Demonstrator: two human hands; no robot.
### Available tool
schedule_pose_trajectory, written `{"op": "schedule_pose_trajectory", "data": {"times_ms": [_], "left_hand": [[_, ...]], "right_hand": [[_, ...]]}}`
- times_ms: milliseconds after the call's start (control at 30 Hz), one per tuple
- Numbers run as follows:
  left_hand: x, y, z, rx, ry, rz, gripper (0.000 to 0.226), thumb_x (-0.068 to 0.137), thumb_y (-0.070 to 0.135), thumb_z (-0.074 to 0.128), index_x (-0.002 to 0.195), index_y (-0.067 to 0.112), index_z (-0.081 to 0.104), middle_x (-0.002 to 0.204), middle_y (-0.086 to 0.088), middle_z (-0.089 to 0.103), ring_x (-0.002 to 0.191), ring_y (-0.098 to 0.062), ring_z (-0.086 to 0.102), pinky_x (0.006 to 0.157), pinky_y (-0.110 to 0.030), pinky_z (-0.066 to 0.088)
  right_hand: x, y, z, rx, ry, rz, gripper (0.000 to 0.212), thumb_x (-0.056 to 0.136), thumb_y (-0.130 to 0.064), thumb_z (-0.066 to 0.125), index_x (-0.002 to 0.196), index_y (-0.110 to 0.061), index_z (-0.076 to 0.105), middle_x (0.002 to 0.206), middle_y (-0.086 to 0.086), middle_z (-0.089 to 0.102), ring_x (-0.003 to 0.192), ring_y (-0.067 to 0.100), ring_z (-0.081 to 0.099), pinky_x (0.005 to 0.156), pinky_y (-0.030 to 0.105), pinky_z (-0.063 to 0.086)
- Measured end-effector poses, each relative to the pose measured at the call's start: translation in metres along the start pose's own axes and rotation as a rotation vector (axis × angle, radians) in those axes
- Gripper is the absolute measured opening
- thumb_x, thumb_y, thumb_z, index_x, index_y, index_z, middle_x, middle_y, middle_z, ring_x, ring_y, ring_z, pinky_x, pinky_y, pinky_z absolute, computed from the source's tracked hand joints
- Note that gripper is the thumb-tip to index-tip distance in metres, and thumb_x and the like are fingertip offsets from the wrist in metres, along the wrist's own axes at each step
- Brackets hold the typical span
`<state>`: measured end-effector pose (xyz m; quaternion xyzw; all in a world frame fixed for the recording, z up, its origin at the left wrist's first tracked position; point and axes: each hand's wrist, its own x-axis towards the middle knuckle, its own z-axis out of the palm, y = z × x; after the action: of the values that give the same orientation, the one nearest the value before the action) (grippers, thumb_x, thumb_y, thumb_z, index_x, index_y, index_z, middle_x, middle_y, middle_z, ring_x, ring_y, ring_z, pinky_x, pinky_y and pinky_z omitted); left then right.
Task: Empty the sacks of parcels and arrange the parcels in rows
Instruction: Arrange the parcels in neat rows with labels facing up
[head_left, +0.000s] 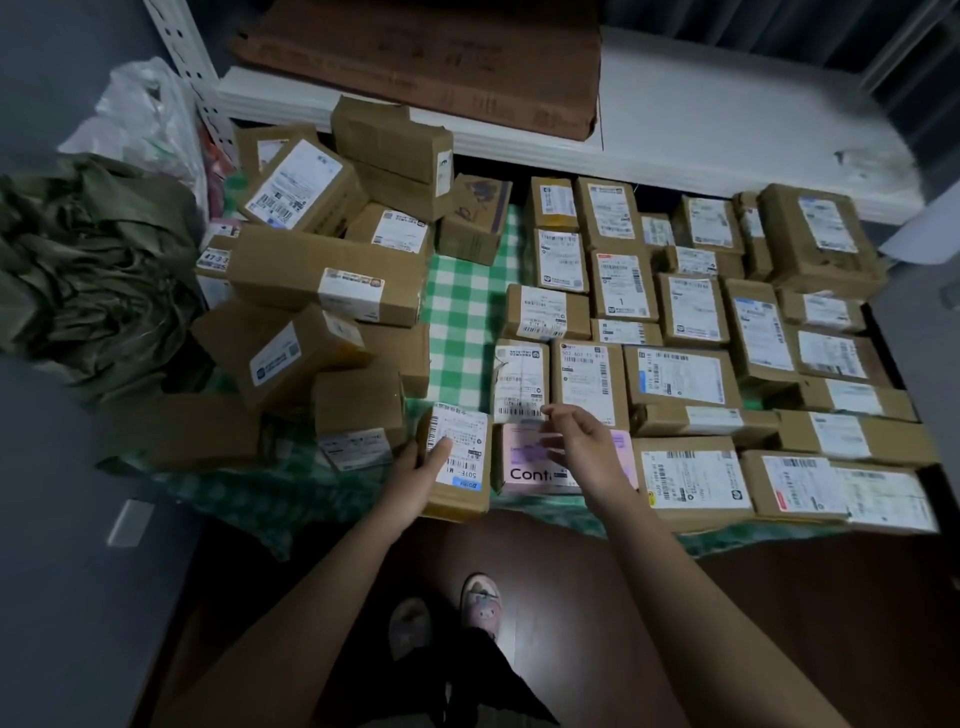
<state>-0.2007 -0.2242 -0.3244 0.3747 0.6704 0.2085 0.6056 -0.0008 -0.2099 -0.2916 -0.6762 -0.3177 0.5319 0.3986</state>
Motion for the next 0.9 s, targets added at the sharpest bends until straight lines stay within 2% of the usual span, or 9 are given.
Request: {"op": "schedule_pose_trajectory", "data": {"times_ms": [167, 233, 267, 333, 400, 500, 600, 733, 900], "left_hand": [[0.020, -0.003, 0.011, 0.034, 0.076, 0.009, 0.058, 0.101, 0.043, 0.038, 0.149, 0.012, 0.031, 0.149, -0.010, 0.041, 0.134, -0.028, 0.041, 0.099, -0.027, 0.032], [0.031, -0.003, 0.016, 0.061, 0.131, 0.013, 0.058, 0.102, 0.043, 0.034, 0.150, 0.013, 0.027, 0.150, -0.011, 0.040, 0.135, -0.030, 0.040, 0.103, -0.031, 0.033], [0.038, -0.003, 0.020, 0.072, 0.156, 0.008, 0.058, 0.102, 0.044, 0.033, 0.151, 0.013, 0.026, 0.149, -0.012, 0.041, 0.134, -0.031, 0.042, 0.104, -0.033, 0.034], [0.048, -0.004, 0.025, 0.085, 0.199, 0.003, 0.055, 0.103, 0.041, 0.030, 0.151, 0.014, 0.026, 0.146, -0.013, 0.044, 0.130, -0.032, 0.046, 0.101, -0.034, 0.037], [0.054, -0.002, 0.029, 0.069, 0.216, -0.002, 0.052, 0.104, 0.036, 0.029, 0.151, 0.014, 0.024, 0.147, -0.013, 0.043, 0.130, -0.032, 0.046, 0.101, -0.034, 0.037], [0.057, 0.000, 0.032, 0.089, 0.186, 0.009, 0.057, 0.104, 0.034, 0.031, 0.154, 0.016, 0.010, 0.155, -0.010, 0.030, 0.137, -0.031, 0.037, 0.108, -0.036, 0.032], [0.052, -0.007, 0.031, 0.134, 0.124, 0.046, 0.066, 0.102, 0.027, 0.043, 0.155, 0.015, 0.004, 0.158, -0.007, 0.023, 0.141, -0.028, 0.031, 0.112, -0.037, 0.027], [0.053, -0.015, 0.025, 0.156, 0.038, 0.070, 0.070, 0.099, 0.018, 0.049, 0.155, 0.019, 0.007, 0.156, -0.007, 0.030, 0.140, -0.025, 0.034, 0.115, -0.044, 0.029], [0.050, -0.008, 0.022, 0.172, 0.019, 0.058, 0.065, 0.100, 0.005, 0.045, 0.154, 0.022, 0.013, 0.153, -0.005, 0.035, 0.139, -0.025, 0.035, 0.110, -0.034, 0.029]], "right_hand": [[0.016, 0.014, -0.002, -0.262, -0.031, -0.144, 0.018, 0.101, -0.010, 0.047, 0.103, -0.002, 0.063, 0.085, 0.000, 0.064, 0.068, 0.005, 0.060, 0.054, 0.007, 0.044], [0.023, 0.024, -0.001, -0.423, -0.088, -0.235, 0.012, 0.096, -0.004, 0.055, 0.100, -0.001, 0.066, 0.089, 0.007, 0.066, 0.069, 0.004, 0.060, 0.059, 0.008, 0.046], [0.029, 0.032, -0.003, -0.536, -0.106, -0.301, 0.012, 0.092, -0.003, 0.059, 0.101, -0.003, 0.068, 0.093, 0.010, 0.065, 0.071, 0.006, 0.059, 0.064, 0.011, 0.048], [0.039, 0.049, -0.006, -0.760, -0.120, -0.434, 0.021, 0.086, -0.005, 0.065, 0.106, -0.008, 0.070, 0.101, 0.006, 0.058, 0.083, 0.014, 0.057, 0.079, 0.024, 0.051], [0.044, 0.061, -0.008, -0.871, -0.101, -0.520, 0.026, 0.082, -0.005, 0.067, 0.107, -0.008, 0.070, 0.105, 0.007, 0.058, 0.097, 0.024, 0.056, 0.088, 0.030, 0.046], [0.043, 0.065, -0.008, -0.871, -0.063, -0.571, 0.027, 0.081, -0.005, 0.066, 0.107, -0.009, 0.070, 0.109, 0.010, 0.059, 0.102, 0.029, 0.054, 0.088, 0.034, 0.046], [0.039, 0.068, -0.007, -0.859, -0.052, -0.591, 0.029, 0.083, -0.006, 0.065, 0.111, -0.011, 0.069, 0.111, 0.008, 0.057, 0.105, 0.021, 0.046, 0.087, 0.031, 0.042], [0.035, 0.071, -0.007, -0.884, -0.021, -0.642, 0.031, 0.083, -0.004, 0.064, 0.113, -0.012, 0.067, 0.116, 0.010, 0.058, 0.105, 0.019, 0.044, 0.086, 0.028, 0.038], [0.034, 0.071, -0.002, -0.891, -0.002, -0.608, 0.033, 0.081, 0.000, 0.062, 0.111, -0.012, 0.069, 0.116, 0.011, 0.060, 0.103, 0.029, 0.052, 0.085, 0.030, 0.039]]}}
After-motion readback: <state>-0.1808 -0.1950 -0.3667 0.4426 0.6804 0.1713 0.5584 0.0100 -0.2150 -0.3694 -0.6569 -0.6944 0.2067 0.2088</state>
